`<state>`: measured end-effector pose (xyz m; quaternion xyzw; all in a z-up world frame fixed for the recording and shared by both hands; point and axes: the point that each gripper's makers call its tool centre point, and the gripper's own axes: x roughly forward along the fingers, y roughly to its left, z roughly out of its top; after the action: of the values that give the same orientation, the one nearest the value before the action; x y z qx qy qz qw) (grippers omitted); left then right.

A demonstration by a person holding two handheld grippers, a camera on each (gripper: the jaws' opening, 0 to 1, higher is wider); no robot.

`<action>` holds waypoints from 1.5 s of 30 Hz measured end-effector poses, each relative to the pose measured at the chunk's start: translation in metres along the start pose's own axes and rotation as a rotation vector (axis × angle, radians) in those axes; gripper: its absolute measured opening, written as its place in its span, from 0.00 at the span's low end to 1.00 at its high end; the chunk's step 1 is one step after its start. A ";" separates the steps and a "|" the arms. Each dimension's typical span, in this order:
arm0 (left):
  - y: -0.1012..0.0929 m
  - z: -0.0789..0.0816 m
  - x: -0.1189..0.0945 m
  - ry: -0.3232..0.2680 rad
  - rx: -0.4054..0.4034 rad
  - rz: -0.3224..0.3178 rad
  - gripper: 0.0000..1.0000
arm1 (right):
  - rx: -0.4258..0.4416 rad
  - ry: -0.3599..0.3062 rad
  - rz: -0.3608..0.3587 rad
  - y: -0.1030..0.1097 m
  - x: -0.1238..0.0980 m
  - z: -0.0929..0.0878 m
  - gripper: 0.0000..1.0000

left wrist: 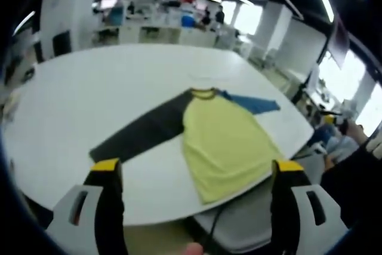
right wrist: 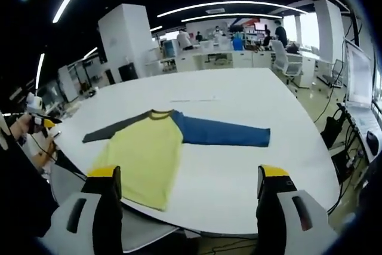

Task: Fold the garment on the visible template until the final outline fits inside the template.

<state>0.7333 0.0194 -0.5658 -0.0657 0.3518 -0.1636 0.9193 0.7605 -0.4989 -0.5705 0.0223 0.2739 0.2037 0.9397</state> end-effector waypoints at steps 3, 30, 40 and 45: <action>-0.003 0.001 0.002 -0.005 -0.006 -0.005 1.00 | 0.017 -0.011 0.024 0.001 0.004 0.003 0.85; -0.004 0.010 0.031 0.047 -0.028 0.007 0.99 | 0.038 0.075 0.006 -0.074 0.111 0.011 0.66; -0.001 0.006 0.054 0.081 -0.039 0.003 0.99 | 0.088 0.084 -0.057 -0.130 0.150 0.005 0.60; 0.004 0.004 0.055 0.093 -0.050 0.022 0.99 | 0.092 0.052 -0.113 -0.159 0.160 0.011 0.56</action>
<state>0.7758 0.0038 -0.5984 -0.0773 0.3988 -0.1477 0.9018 0.9478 -0.5806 -0.6669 0.0447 0.3084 0.1378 0.9402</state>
